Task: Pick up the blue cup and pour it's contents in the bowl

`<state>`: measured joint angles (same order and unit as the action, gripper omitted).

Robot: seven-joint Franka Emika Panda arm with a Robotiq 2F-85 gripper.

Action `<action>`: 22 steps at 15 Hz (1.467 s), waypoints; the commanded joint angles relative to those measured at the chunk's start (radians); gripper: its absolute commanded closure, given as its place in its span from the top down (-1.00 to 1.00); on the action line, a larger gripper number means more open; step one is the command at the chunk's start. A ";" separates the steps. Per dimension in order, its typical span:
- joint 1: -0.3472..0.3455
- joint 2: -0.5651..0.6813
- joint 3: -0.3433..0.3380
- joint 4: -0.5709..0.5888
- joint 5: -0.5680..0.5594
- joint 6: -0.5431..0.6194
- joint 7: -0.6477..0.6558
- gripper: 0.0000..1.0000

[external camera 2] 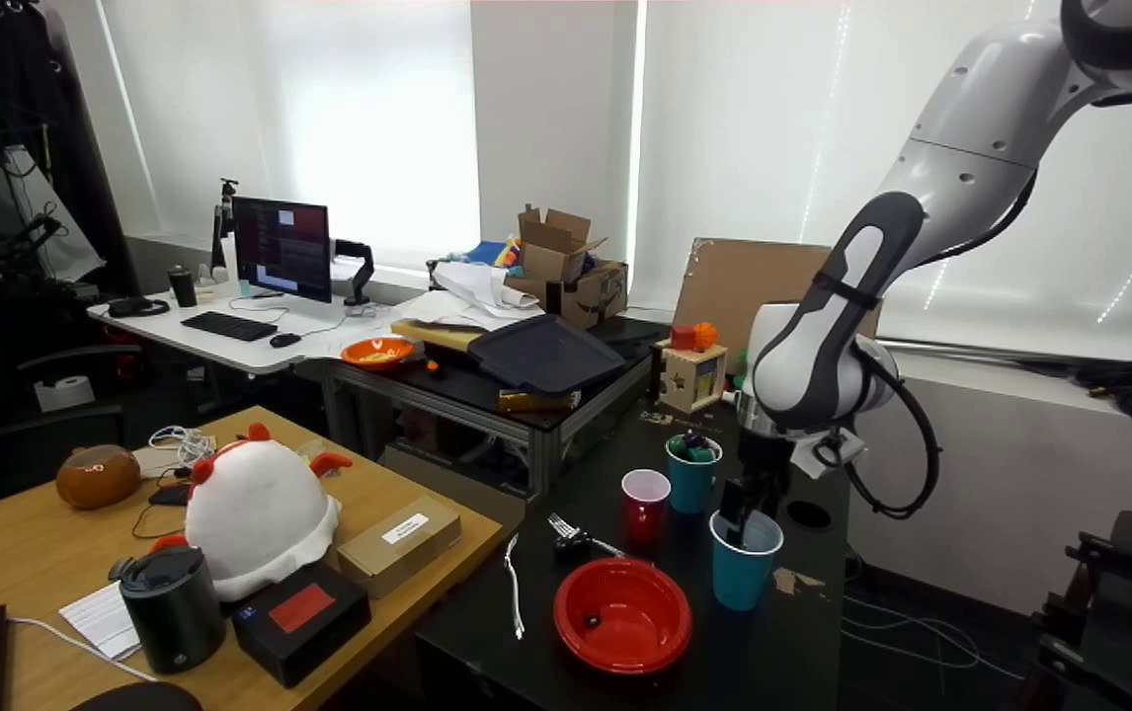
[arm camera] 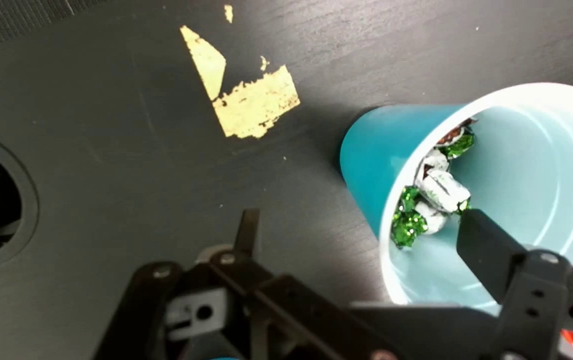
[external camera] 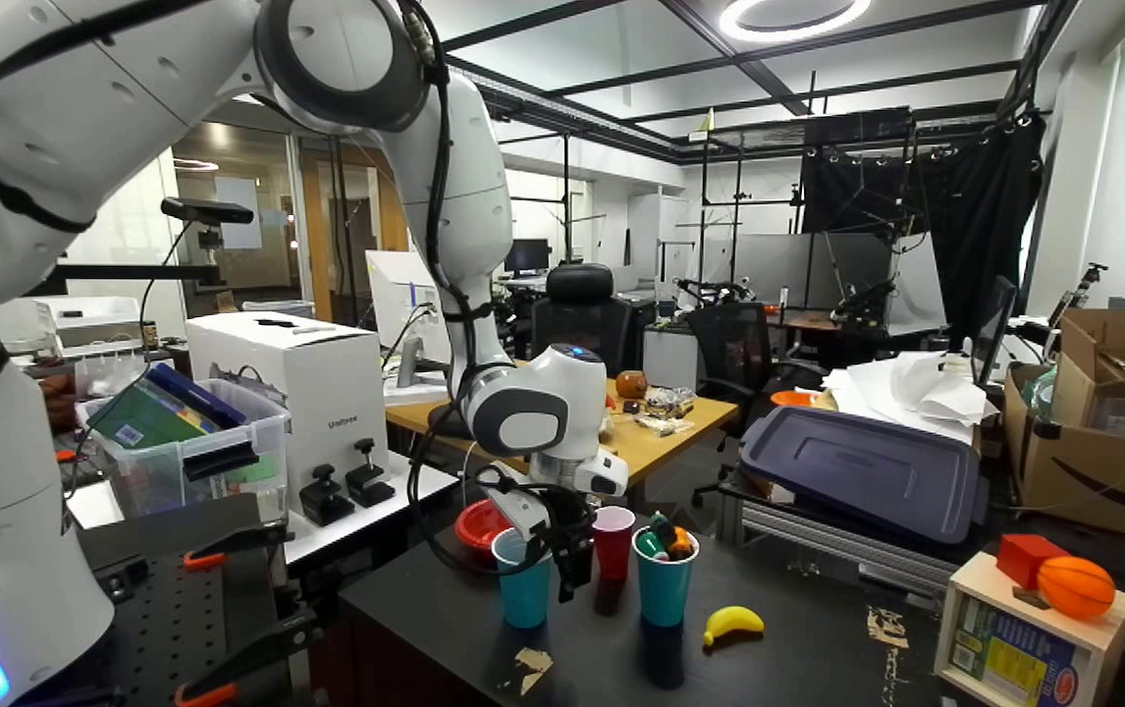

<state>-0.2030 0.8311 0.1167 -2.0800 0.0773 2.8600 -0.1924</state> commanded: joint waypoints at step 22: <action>0.105 -0.103 -0.113 -0.106 -0.058 0.026 0.045 0.17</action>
<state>-0.1144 0.7580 0.0197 -2.1505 0.0379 2.8470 -0.1879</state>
